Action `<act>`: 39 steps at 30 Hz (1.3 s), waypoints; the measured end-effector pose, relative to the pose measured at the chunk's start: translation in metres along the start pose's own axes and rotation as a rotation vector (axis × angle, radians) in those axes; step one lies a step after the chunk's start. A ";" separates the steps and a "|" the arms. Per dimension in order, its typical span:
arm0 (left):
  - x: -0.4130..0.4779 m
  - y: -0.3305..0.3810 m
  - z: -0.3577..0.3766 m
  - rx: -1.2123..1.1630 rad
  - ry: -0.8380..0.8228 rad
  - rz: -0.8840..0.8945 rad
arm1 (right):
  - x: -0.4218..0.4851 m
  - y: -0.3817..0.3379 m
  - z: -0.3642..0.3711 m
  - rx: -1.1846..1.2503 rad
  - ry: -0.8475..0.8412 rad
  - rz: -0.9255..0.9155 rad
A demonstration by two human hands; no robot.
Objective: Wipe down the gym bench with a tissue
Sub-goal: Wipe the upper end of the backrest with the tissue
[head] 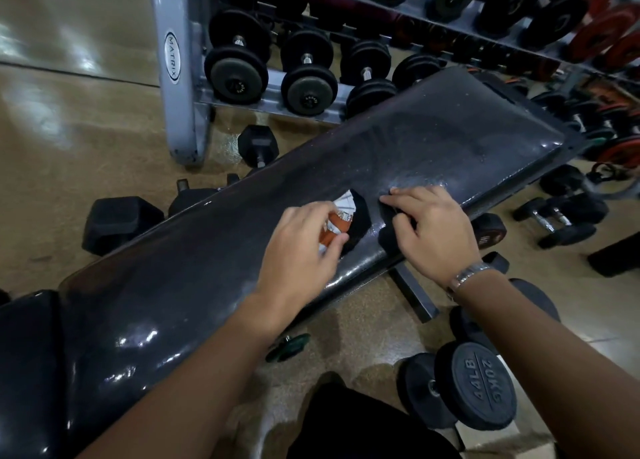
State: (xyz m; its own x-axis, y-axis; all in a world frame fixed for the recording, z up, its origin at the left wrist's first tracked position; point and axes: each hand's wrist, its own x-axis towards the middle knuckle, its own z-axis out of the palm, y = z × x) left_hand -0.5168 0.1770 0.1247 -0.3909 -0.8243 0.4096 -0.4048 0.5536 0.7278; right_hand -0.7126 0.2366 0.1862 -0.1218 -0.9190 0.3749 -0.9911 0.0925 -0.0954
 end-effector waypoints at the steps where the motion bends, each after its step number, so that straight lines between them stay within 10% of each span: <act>1: 0.002 0.000 -0.003 -0.058 0.002 -0.059 | 0.000 0.000 0.000 0.000 -0.003 0.001; 7: 0.020 -0.017 -0.013 -0.307 0.019 -0.195 | -0.001 -0.001 -0.001 0.013 0.001 0.012; 12: 0.032 -0.031 -0.014 0.215 0.200 0.006 | -0.001 -0.001 0.001 0.014 0.000 0.015; 19: -0.002 -0.004 0.022 0.239 0.033 -0.029 | -0.001 0.000 0.002 0.005 0.017 0.014; 23: -0.024 -0.001 0.029 0.279 -0.185 0.232 | 0.000 0.001 0.002 -0.002 0.019 -0.011; 29: 0.050 -0.028 0.027 0.367 -0.121 -0.213 | -0.001 0.000 0.004 0.009 0.025 0.001; 39: 0.089 -0.056 0.017 0.314 -0.102 -0.291 | -0.004 0.000 0.008 -0.021 0.018 0.008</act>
State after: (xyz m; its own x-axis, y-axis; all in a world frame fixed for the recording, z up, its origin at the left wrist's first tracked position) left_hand -0.5433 0.0751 0.1107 -0.2970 -0.9439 0.1442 -0.7356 0.3225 0.5957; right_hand -0.7113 0.2376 0.1778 -0.1309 -0.9110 0.3910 -0.9910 0.1085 -0.0790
